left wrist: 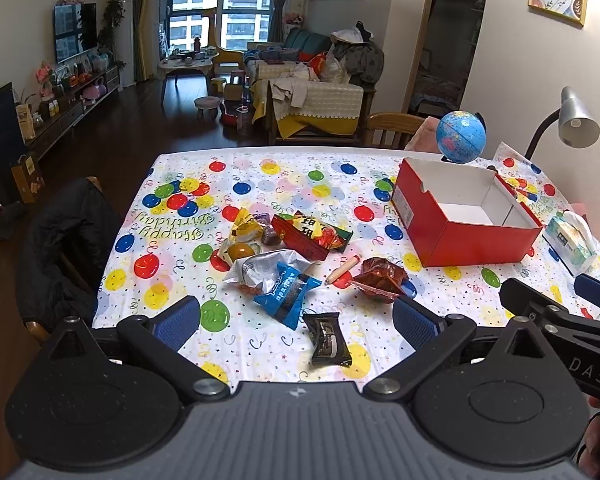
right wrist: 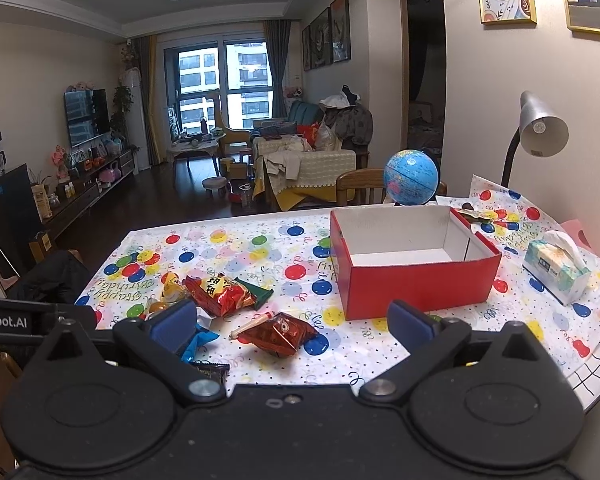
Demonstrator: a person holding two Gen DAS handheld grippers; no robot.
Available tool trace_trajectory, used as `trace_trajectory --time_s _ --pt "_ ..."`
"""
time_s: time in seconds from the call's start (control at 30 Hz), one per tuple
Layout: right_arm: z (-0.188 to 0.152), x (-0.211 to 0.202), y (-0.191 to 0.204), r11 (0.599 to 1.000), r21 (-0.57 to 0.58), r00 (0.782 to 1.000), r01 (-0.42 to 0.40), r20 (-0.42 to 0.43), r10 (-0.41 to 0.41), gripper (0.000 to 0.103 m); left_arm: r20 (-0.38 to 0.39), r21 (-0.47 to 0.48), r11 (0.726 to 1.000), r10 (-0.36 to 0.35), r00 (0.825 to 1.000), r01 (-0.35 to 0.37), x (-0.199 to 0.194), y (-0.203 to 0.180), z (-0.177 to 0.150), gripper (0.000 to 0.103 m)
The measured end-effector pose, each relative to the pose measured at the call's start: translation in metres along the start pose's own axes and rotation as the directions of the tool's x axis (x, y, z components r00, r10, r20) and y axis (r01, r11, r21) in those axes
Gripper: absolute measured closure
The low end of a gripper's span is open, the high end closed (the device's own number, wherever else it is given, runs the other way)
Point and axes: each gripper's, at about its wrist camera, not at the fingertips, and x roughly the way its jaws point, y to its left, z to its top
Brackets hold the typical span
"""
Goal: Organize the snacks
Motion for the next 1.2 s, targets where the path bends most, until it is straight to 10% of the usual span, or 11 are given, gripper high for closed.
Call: trace_trajectory --time_s 1.2 --pt "0.005 0.053 -0.02 0.999 -0.017 0.998 -0.049 -0.048 0.049 0.001 -0.062 -0.056 0.998 0.022 0.998 -0.026 0.052 -0.004 0.007 0.0"
